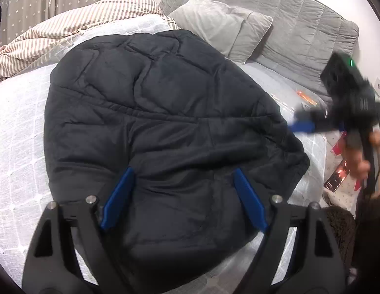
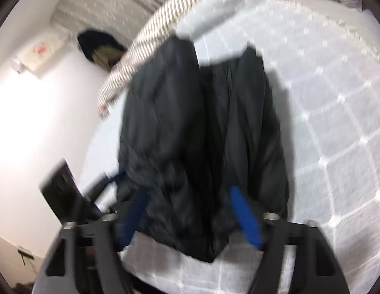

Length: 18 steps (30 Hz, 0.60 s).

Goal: Fold large clothes

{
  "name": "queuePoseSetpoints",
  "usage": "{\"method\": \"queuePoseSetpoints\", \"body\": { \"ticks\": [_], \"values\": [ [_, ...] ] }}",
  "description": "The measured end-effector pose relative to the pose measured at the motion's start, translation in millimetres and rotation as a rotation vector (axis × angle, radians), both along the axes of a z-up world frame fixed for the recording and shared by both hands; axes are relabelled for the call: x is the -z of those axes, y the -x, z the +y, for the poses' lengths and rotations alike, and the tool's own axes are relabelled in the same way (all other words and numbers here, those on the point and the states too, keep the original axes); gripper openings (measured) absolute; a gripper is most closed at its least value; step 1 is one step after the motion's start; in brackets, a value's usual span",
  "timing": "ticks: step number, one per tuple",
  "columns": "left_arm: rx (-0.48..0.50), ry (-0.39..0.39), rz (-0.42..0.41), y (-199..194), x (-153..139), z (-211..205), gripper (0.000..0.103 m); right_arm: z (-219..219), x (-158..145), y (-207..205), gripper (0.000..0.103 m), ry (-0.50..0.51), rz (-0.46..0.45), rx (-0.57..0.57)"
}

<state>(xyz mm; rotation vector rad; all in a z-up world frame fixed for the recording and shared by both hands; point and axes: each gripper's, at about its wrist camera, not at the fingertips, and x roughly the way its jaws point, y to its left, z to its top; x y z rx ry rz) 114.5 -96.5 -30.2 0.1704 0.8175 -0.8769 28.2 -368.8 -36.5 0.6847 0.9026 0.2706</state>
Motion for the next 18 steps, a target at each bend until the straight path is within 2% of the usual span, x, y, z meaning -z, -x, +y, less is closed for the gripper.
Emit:
{"method": "queuePoseSetpoints", "body": {
  "ticks": [3,6,11,12,13,14,16,18],
  "values": [
    [-0.002,0.012,0.009,-2,0,2,0.084,-15,-22,-12,0.078,-0.006,-0.051,0.045],
    [-0.004,0.021,0.013,-3,1,2,0.084,-19,-37,-47,0.078,-0.006,-0.076,0.05],
    [-0.003,0.016,0.013,-2,1,2,0.084,-2,-26,-113,0.076,0.029,-0.005,0.045],
    [-0.002,0.012,0.014,-2,0,2,0.084,6,-20,-128,0.07,0.014,0.018,0.022],
    [-0.002,0.005,0.014,-3,-2,2,0.084,12,-18,-134,0.038,0.013,0.024,0.006],
    [-0.005,0.001,0.012,-4,-4,2,0.084,21,-20,-140,0.019,0.044,0.027,-0.018],
    [-0.007,0.024,0.023,-6,-15,7,0.084,38,-39,-136,0.014,0.159,-0.025,-0.025],
    [-0.017,0.072,0.015,-7,-26,13,0.084,48,-67,-114,0.013,0.229,-0.131,-0.005]
  ]
}}
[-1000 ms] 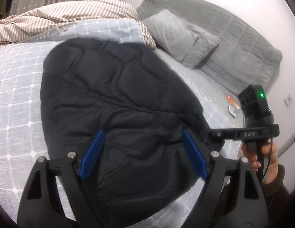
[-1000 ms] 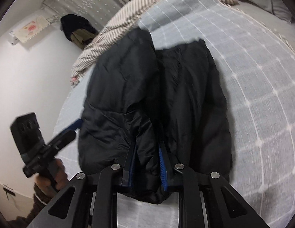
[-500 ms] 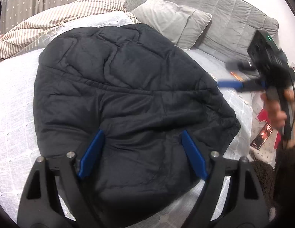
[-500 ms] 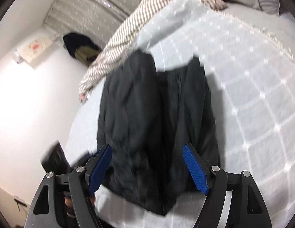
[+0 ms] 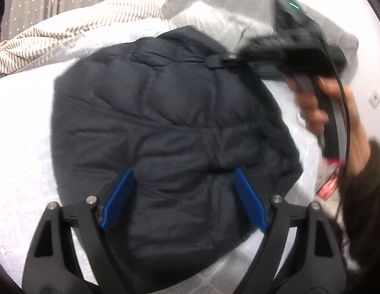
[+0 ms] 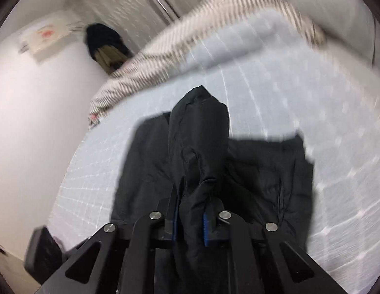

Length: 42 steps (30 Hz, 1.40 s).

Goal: Fold large clothes

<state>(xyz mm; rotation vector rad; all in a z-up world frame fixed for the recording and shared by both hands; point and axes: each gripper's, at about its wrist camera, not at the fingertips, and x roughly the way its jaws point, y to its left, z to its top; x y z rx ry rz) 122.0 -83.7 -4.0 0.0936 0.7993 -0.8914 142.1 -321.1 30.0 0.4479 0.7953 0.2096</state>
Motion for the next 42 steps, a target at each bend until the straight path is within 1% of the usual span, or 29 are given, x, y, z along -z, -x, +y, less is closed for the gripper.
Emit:
{"method": "queuePoseSetpoints", "body": {
  "ticks": [2,3,4,6,7,9,10,11,12,13,14,16,17,18,19,20,21,23,24,26,27,28,29,32,35,38,40,42],
  "values": [
    [-0.019,0.034,-0.004,-4,-10,5,0.084,0,-17,22,0.013,0.04,-0.077,0.035],
    [-0.025,0.046,0.003,-6,-13,7,0.084,-3,-21,33,0.013,0.067,-0.101,0.065],
    [-0.032,0.051,0.011,-8,-14,7,0.084,-6,-20,38,0.013,0.082,-0.103,0.088],
    [-0.055,0.03,0.021,-15,-12,6,0.084,-20,-4,39,0.014,0.092,-0.058,0.14],
    [-0.072,0.005,0.02,-18,-7,4,0.084,-32,15,36,0.015,0.079,0.001,0.174],
    [-0.1,-0.041,0.036,-25,3,1,0.084,-47,46,35,0.023,0.066,0.081,0.21],
    [-0.109,-0.054,0.049,-28,9,1,0.084,-54,61,37,0.031,0.046,0.108,0.223],
    [-0.126,-0.071,0.057,-30,15,1,0.084,-59,69,37,0.041,0.028,0.117,0.232],
    [-0.131,-0.08,0.063,-31,19,1,0.084,-65,76,42,0.046,-0.021,0.117,0.248],
    [-0.137,-0.086,0.07,-32,22,1,0.084,-69,77,47,0.05,-0.06,0.11,0.256],
    [-0.14,-0.088,0.072,-32,22,2,0.084,-74,75,52,0.059,-0.079,0.11,0.263],
    [-0.146,-0.095,0.075,-33,22,3,0.084,-79,71,59,0.069,-0.068,0.111,0.291],
    [-0.151,-0.098,0.078,-34,21,4,0.085,-79,67,62,0.072,-0.049,0.108,0.311],
    [-0.162,-0.103,0.084,-35,21,4,0.086,-78,64,65,0.073,-0.039,0.105,0.319],
    [-0.175,-0.11,0.095,-38,21,5,0.091,-78,62,67,0.073,-0.032,0.105,0.324],
    [-0.191,-0.115,0.11,-41,23,6,0.095,-78,62,65,0.073,-0.034,0.115,0.324],
    [-0.203,-0.112,0.129,-44,24,7,0.095,-78,65,64,0.073,-0.054,0.135,0.322],
    [-0.22,-0.093,0.18,-50,27,10,0.096,-82,73,63,0.072,-0.121,0.163,0.315],
    [-0.23,-0.088,0.203,-53,29,12,0.097,-86,81,59,0.07,-0.17,0.173,0.307],
    [-0.245,-0.077,0.239,-54,32,15,0.1,-87,91,59,0.055,-0.233,0.169,0.282],
    [-0.253,-0.069,0.254,-55,33,16,0.1,-85,92,58,0.051,-0.236,0.162,0.271],
    [-0.262,-0.06,0.262,-56,34,18,0.1,-83,90,58,0.04,-0.227,0.145,0.259],
    [-0.27,-0.05,0.268,-57,34,20,0.101,-78,84,58,0.033,-0.206,0.118,0.239],
    [-0.28,-0.037,0.285,-59,35,23,0.101,-64,63,56,0.024,-0.112,0.061,0.209],
    [-0.293,-0.03,0.296,-61,34,23,0.101,-54,42,48,0.019,-0.059,0.016,0.167],
    [-0.302,-0.02,0.302,-65,32,22,0.101,-49,20,38,0.018,-0.004,-0.025,0.13],
    [-0.308,-0.016,0.305,-68,33,23,0.101,-49,12,30,0.018,0.013,-0.049,0.111],
    [-0.311,-0.009,0.317,-71,35,24,0.101,-54,14,22,0.018,0.012,-0.045,0.107]
  ]
}}
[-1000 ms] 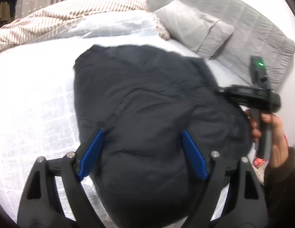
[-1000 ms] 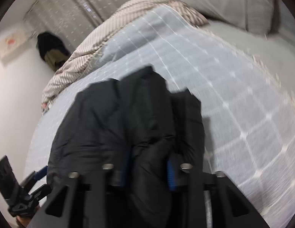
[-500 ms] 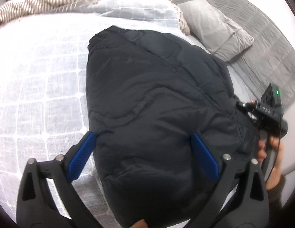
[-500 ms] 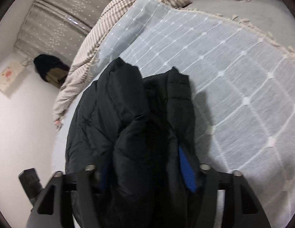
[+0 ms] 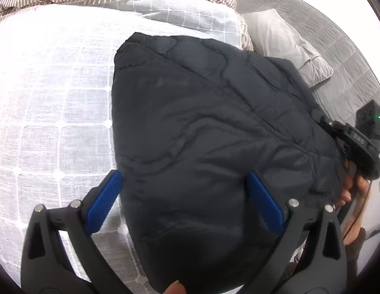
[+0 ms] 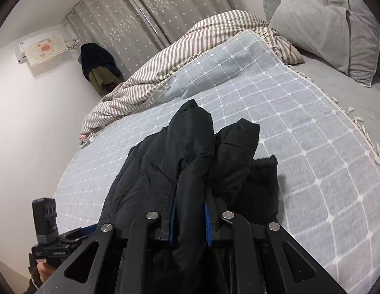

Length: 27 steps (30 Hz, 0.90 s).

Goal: Fold large clothes

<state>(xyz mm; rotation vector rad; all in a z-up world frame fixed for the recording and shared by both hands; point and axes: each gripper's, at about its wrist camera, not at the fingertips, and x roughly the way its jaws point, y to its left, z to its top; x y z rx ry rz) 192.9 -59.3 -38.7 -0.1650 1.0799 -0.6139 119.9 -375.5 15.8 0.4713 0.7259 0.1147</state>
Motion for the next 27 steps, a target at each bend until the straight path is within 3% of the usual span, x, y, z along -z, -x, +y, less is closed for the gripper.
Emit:
{"method": "queuePoseSetpoints", "body": {
  "ticks": [2,3,5,8,13,17,27],
  "values": [
    [0.0,0.013,0.019,-2,4,0,0.101,-10,16,-11,0.024,-0.004,0.051,0.013],
    [0.0,0.02,0.028,-3,5,0,0.101,-16,32,-17,0.029,0.003,0.119,0.047],
    [0.006,0.039,0.052,-5,10,2,0.102,-26,58,-24,0.059,-0.006,0.221,0.09],
    [0.013,0.045,0.072,-6,14,2,0.102,-31,71,-11,0.07,-0.024,0.209,0.135],
    [0.03,0.09,0.12,-11,18,9,0.102,-22,60,1,0.078,0.046,0.204,0.146],
    [0.048,0.144,0.167,-16,26,18,0.102,-22,56,9,0.081,0.042,0.214,0.114],
    [0.057,0.3,0.29,-26,50,32,0.102,-41,84,7,0.084,-0.225,0.283,-0.001]
  ]
}}
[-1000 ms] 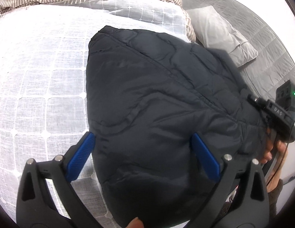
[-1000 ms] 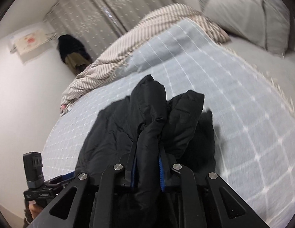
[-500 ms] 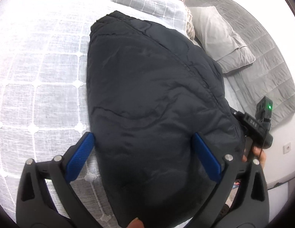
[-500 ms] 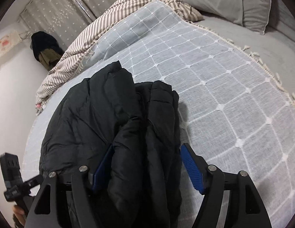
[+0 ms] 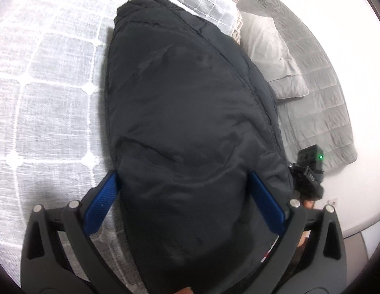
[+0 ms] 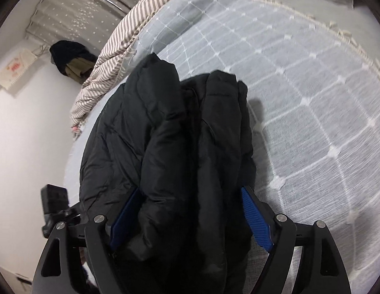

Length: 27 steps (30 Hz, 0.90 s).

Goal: Fold large clothes

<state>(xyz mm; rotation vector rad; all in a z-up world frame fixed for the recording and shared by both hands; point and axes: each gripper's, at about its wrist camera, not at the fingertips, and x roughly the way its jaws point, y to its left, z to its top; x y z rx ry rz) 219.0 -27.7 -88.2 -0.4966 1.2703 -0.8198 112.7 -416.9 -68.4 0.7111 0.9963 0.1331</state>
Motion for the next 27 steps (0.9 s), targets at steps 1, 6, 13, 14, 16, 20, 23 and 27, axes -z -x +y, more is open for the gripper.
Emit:
{"method": "queuePoseSetpoints", "body": {
  "ticks": [1,6,13,14,16,20,23,27],
  "values": [
    [0.003,0.014,0.021,0,4,0,0.102,-1,2,0,0.085,-0.013,0.001,-0.003],
    [0.004,0.107,0.12,-3,23,3,0.103,-11,20,-4,0.09,-0.122,0.017,-0.028],
    [0.03,0.126,0.126,-2,25,4,0.103,-28,42,-10,0.094,-0.244,0.061,-0.095],
    [0.027,0.129,0.122,-3,24,3,0.103,-30,49,-11,0.094,-0.291,0.062,-0.101],
    [0.017,0.122,0.084,1,19,4,0.098,-34,61,-12,0.095,-0.377,0.045,-0.098],
    [0.016,0.089,-0.059,11,-5,-8,0.089,-35,64,-6,0.075,-0.447,-0.027,-0.095],
    [0.033,0.068,-0.142,14,-23,-19,0.083,-38,61,1,0.061,-0.495,-0.078,-0.081],
    [0.073,0.073,-0.214,13,-45,-42,0.078,-49,39,17,0.056,-0.49,-0.163,-0.057]
  ]
}}
